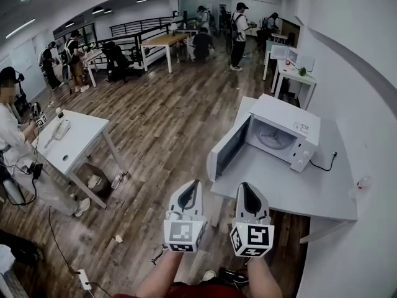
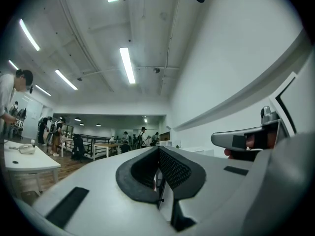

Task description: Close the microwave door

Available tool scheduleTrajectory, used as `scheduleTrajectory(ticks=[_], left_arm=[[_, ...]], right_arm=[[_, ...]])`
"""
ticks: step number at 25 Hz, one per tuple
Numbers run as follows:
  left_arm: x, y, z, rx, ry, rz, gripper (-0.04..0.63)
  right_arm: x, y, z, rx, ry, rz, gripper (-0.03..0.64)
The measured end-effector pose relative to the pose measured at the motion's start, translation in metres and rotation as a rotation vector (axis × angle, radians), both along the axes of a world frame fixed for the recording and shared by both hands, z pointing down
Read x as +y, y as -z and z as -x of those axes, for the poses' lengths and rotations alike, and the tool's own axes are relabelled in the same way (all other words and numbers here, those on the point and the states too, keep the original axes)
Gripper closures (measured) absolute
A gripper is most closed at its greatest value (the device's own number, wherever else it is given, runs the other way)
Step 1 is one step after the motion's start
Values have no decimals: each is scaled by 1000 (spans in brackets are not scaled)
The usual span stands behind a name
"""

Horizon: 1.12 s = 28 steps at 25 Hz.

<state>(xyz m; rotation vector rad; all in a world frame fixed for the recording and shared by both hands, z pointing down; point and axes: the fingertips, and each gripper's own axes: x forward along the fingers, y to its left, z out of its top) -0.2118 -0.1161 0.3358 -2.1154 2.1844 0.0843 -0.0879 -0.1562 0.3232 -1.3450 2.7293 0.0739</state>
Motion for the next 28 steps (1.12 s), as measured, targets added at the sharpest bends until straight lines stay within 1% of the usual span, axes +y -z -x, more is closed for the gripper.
scheduleTrajectory(ticks=[7, 11, 15, 21, 25, 28], left_arm=[[-42, -8, 0, -14, 2, 11, 569], [-62, -14, 10, -12, -7, 12, 569], [-89, -25, 28, -5, -25, 20, 569], [-129, -44, 50, -16, -99, 39, 568], [-151, -66, 60, -35, -160, 72, 568], [-165, -83, 65, -36, -217, 98, 566]], right_arm=[[-46, -11, -2, -9, 0, 20, 588], [-66, -19, 9, 3, -1, 29, 588], [-90, -28, 28, 19, -11, 41, 588], [-125, -51, 57, 43, -33, 86, 588], [-142, -70, 73, 63, -49, 122, 588], [-153, -86, 79, 82, -70, 155, 588]])
